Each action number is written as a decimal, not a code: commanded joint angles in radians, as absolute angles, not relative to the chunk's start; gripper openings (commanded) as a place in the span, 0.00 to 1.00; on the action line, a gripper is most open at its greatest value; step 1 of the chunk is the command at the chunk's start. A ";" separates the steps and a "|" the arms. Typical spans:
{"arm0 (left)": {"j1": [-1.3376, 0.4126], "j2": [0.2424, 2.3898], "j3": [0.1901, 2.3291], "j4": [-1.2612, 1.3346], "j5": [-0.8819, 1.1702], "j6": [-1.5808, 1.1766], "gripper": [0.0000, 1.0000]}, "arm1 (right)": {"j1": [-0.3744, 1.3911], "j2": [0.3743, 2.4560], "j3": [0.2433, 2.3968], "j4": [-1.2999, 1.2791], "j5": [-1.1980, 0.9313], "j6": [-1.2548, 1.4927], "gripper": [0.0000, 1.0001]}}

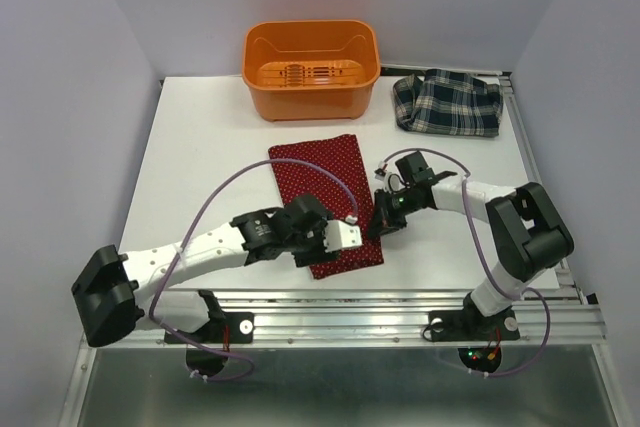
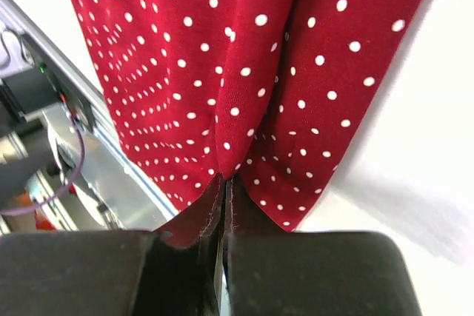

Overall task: Fold and stack the skirts
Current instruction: Fold the skirt

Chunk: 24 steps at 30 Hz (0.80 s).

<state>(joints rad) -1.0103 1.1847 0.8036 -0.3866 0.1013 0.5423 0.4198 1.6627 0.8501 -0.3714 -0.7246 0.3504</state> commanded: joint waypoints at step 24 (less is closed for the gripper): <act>-1.333 1.637 0.930 -0.198 -0.155 0.350 0.56 | 0.422 1.729 0.864 -0.360 -0.621 0.423 0.01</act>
